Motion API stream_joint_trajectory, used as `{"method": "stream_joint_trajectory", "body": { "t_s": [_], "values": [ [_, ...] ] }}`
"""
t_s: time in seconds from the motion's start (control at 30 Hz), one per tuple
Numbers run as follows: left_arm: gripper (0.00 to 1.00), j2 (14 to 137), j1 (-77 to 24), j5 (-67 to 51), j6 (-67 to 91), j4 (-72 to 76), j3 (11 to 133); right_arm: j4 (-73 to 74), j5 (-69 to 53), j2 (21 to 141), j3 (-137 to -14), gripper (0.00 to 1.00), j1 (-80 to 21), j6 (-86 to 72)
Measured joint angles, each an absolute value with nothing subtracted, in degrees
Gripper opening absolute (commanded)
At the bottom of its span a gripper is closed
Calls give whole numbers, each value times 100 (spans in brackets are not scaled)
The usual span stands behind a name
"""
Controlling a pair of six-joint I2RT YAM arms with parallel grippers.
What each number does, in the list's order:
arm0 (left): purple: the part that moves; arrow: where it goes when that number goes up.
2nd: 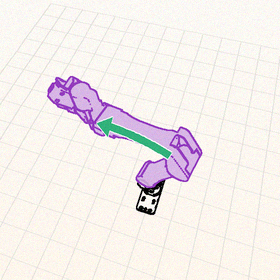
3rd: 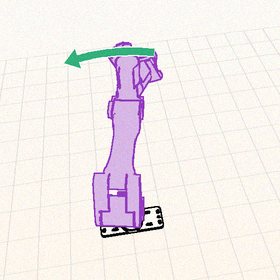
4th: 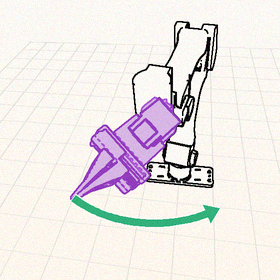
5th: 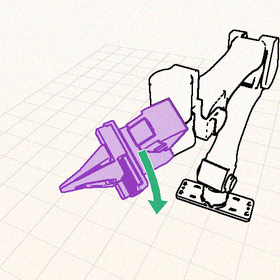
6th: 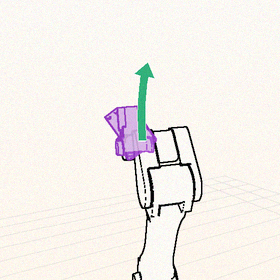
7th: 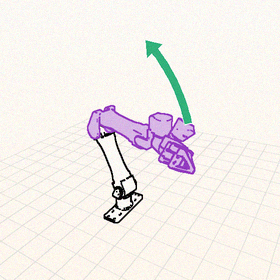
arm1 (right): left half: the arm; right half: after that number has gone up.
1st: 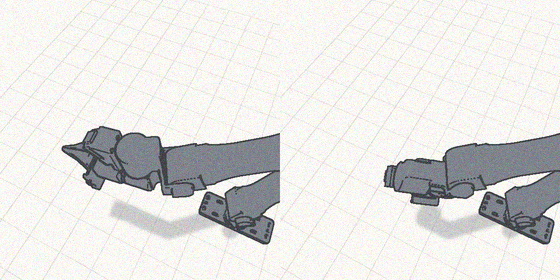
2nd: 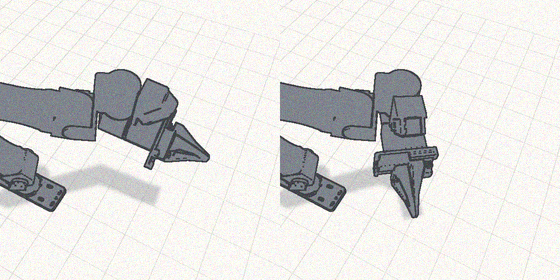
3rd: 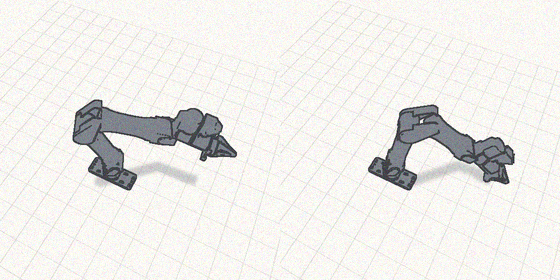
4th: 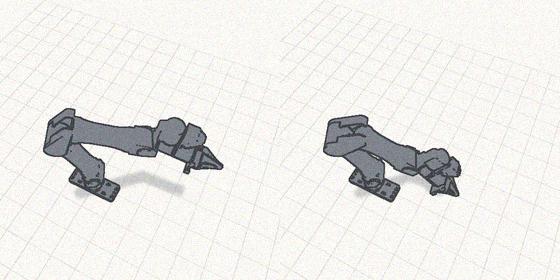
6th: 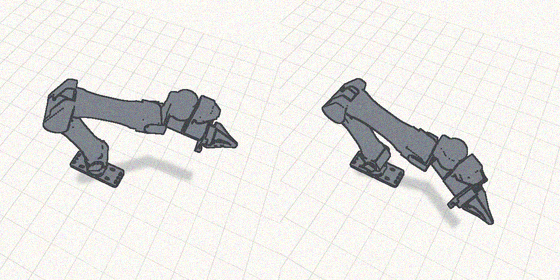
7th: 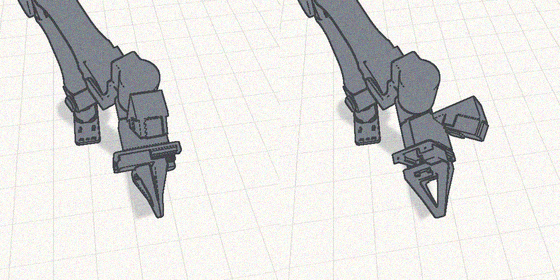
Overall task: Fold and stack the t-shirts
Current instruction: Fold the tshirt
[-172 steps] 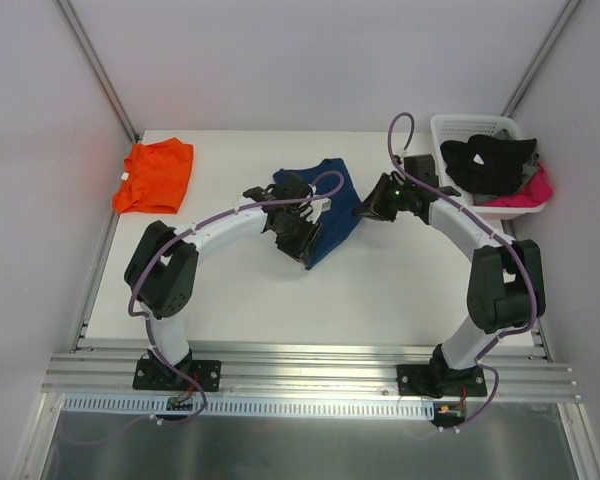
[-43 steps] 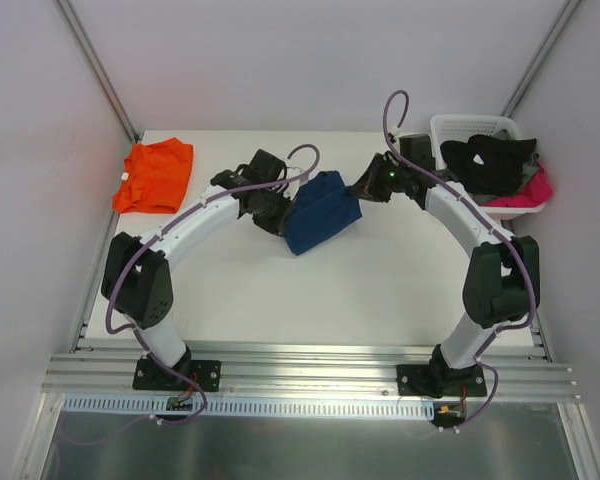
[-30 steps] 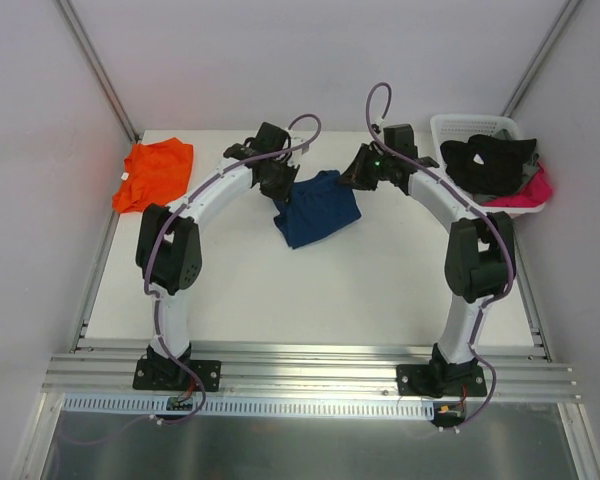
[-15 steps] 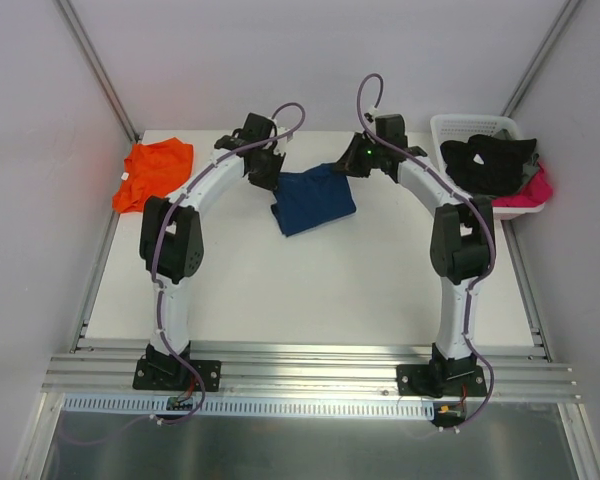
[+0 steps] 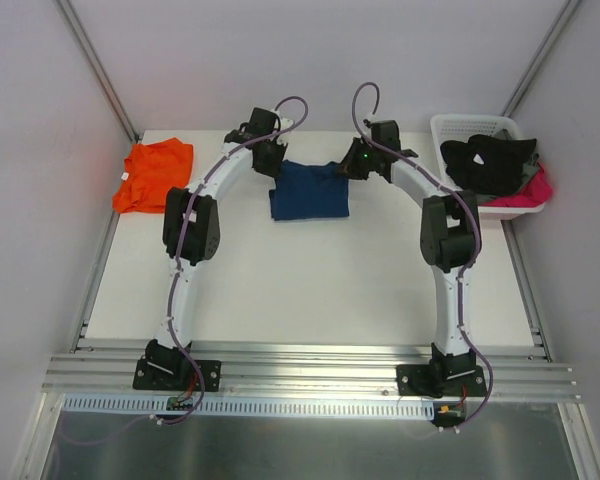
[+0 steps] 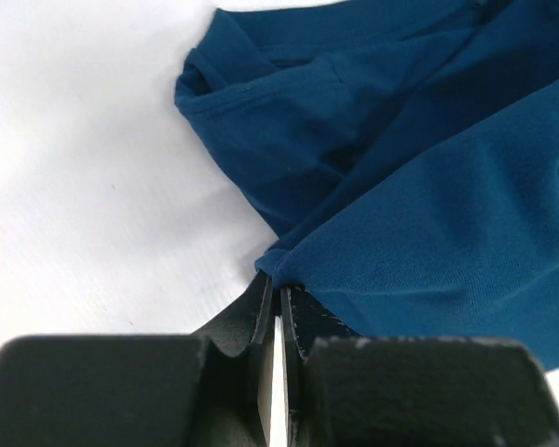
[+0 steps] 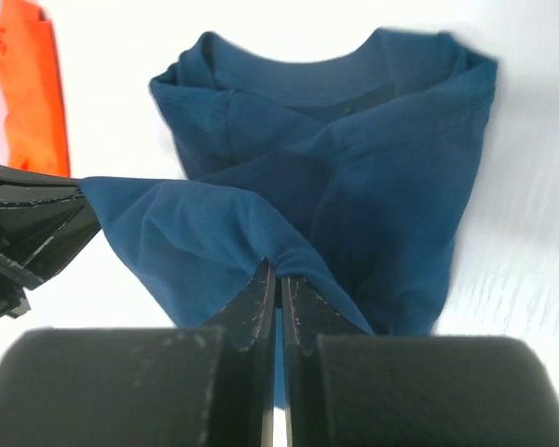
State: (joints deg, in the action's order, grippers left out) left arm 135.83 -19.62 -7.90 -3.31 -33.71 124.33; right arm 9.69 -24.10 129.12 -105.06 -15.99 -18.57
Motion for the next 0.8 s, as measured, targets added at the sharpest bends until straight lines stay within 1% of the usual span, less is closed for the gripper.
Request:
{"method": "stream_joint_trajectory", "body": {
  "t_s": [0.33, 0.37, 0.4, 0.43, 0.47, 0.5, 0.53, 0.6, 0.7, 0.8],
  "values": [
    [0, 14217, -1940, -250, -447, -2982, 13214, 967, -1962, 13491, -11408, 0, -1605, -1570],
    [18, 14261, -1938, -196, -454, -2921, 13270, 969, -1911, 13535, -11480, 2, -1610, -1544],
    [47, 14333, -1938, -84, -491, -2827, 13347, 965, -1841, 13592, -11590, 36, -1616, -1507],
    [67, 14381, -1938, 3, -539, -2749, 13380, 978, -1774, 13638, -11657, 52, -1627, -1498],
    [88, 14422, -1938, 126, -528, -2663, 13406, 987, -1656, 13686, -11745, 62, -1640, -1450],
    [94, 14453, -1938, 283, -537, -2587, 13415, 996, -1527, 13729, -11810, 73, -1651, -1387],
    [98, 14479, -1938, 478, -493, -2545, 13415, 1007, -1413, 13751, -11852, 78, -1660, -1326],
    [99, 14488, -1938, 794, -460, -2497, 13415, 1057, -1258, 13756, -11863, 85, -1682, -1205],
    [99, 14405, -1938, 1175, -421, -2368, 13268, 1070, -1129, 13743, -11858, 85, -1712, -1105],
    [99, 14029, -1905, 1363, -327, -2305, 12652, 1109, -982, 13620, -11738, 86, -1743, -1015]
  ]
}}
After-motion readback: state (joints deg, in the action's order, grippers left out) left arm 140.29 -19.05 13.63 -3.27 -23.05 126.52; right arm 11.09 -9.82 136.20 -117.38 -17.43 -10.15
